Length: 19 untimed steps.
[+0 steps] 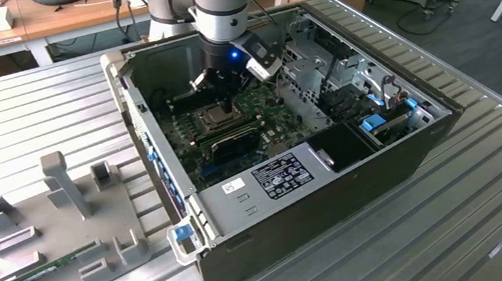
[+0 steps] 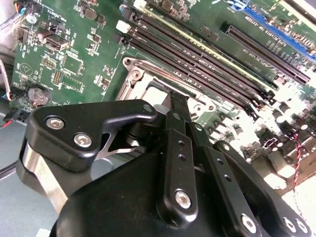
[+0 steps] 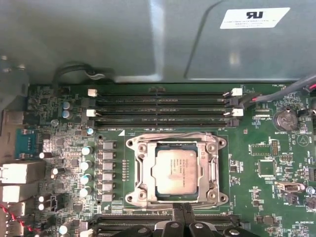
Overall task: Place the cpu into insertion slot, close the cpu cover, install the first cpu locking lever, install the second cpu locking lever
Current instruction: 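Install the second cpu locking lever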
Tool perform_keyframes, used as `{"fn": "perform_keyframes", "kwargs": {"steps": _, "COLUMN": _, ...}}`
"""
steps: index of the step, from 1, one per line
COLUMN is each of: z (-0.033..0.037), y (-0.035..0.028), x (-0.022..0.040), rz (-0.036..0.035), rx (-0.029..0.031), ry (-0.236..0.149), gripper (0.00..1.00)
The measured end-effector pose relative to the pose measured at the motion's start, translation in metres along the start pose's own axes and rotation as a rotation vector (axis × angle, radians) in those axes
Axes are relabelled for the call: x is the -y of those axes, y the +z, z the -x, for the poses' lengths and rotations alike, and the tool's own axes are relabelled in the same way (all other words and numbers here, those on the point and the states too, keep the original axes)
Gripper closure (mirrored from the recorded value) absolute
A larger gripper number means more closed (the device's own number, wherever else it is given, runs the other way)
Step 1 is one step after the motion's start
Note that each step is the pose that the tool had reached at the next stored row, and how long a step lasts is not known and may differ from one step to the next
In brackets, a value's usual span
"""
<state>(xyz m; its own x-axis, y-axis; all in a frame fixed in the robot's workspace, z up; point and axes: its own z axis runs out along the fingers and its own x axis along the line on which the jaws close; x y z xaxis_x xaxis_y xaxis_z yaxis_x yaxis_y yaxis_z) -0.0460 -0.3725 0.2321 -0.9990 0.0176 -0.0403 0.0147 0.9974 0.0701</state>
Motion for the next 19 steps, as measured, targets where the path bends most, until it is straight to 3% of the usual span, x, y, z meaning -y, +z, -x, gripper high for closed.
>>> {"fn": "perform_keyframes", "kwargs": {"steps": 10, "z": -0.0002, "y": 0.0012, "x": -0.0137, "rz": 0.0, "rx": 0.0, "ry": 0.0, "gripper": 0.9}}
{"fn": "perform_keyframes", "kwargs": {"steps": 19, "z": -0.0002, "y": 0.0016, "x": -0.0183, "rz": 0.0001, "rx": 0.0, "ry": 0.0, "gripper": 0.9}}
